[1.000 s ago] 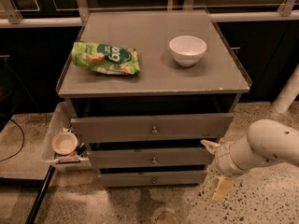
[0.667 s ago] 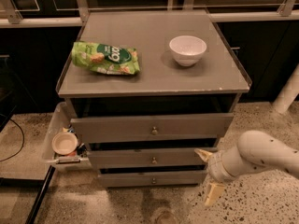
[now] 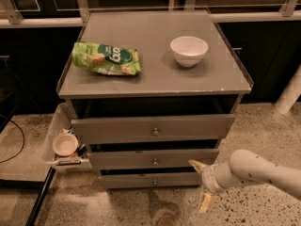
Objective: Open bottom drawer
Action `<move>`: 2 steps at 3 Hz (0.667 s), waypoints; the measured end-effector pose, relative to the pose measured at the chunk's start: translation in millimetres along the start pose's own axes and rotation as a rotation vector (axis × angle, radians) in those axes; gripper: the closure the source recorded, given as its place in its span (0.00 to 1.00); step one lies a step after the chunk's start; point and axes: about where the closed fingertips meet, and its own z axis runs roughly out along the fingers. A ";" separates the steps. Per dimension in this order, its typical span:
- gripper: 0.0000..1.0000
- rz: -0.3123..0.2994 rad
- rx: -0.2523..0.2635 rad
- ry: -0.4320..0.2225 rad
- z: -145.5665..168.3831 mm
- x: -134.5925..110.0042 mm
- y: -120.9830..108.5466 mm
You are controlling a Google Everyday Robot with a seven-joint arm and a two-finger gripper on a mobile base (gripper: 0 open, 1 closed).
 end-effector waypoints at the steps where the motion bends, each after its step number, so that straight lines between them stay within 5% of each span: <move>1: 0.00 -0.032 0.000 -0.033 42.9 21.8 -2.1; 2: 0.00 -0.044 -0.001 -0.027 47.1 20.3 2.6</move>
Offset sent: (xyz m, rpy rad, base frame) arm 0.0108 0.0006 -0.0358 0.0173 -0.0215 0.0271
